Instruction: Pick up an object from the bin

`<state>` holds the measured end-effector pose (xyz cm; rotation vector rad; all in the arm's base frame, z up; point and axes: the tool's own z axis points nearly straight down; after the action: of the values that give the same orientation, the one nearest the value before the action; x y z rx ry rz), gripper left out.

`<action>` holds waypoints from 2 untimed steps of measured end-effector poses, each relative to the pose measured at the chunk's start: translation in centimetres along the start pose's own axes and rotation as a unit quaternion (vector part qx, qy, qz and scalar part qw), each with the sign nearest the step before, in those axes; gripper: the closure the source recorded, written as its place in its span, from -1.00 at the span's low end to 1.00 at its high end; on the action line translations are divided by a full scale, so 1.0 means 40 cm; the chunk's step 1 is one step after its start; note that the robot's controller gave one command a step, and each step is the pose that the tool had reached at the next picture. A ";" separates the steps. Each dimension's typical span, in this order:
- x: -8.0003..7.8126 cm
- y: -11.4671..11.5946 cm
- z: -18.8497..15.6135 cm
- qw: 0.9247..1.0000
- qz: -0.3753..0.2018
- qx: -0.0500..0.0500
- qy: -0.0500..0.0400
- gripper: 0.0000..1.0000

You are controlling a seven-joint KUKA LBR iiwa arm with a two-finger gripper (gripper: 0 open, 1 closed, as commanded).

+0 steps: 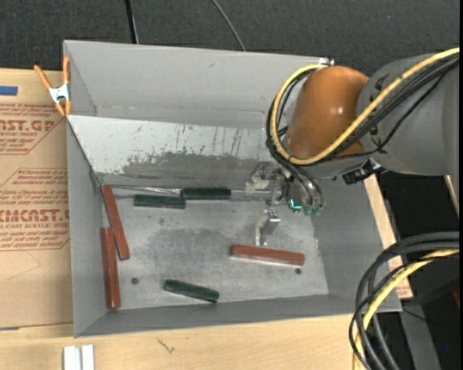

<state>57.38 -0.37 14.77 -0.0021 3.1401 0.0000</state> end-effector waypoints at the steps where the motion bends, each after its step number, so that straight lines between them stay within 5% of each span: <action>1: 0.002 -0.001 0.002 1.000 -0.002 0.000 -0.001 -1.00; 2: 0.013 -0.007 0.006 1.000 -0.010 0.000 0.001 -1.00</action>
Offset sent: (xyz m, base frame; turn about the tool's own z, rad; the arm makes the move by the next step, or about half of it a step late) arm -0.0174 -0.0149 0.0225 -0.0499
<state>56.87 -0.67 14.54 -0.0343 3.1411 0.0007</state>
